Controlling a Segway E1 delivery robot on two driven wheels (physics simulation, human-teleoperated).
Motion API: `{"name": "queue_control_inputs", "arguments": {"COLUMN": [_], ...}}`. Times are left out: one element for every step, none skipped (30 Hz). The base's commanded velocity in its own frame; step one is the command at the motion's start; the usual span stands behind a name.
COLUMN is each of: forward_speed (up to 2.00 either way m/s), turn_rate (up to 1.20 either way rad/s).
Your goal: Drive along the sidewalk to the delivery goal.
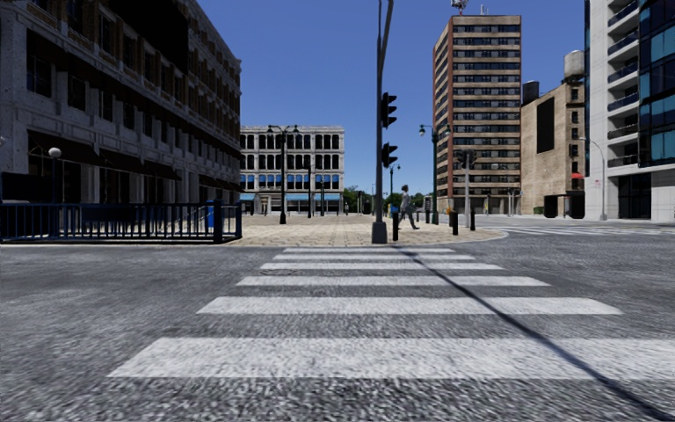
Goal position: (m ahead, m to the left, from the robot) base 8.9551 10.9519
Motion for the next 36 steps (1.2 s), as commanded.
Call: {"name": "queue_control_inputs", "arguments": {"forward_speed": [2.00,2.00,2.00,2.00,2.00,2.00,2.00,2.00,2.00,2.00,2.00,2.00,2.00,2.00,2.00,2.00,2.00,2.00,2.00,2.00,2.00,2.00,2.00,2.00,2.00,2.00,2.00,2.00,2.00,2.00,2.00,2.00,2.00,2.00,2.00,2.00], "turn_rate": [0.00,0.00,0.00,0.00,0.00,0.00,0.00,0.00,0.00,0.00,0.00,0.00,0.00,0.00,0.00,0.00,0.00,0.00,0.00,0.00,0.00,0.00,0.00,0.00,0.00,0.00,0.00,0.00,0.00,0.00,0.00,0.00,0.00,0.00,0.00,0.00]}}
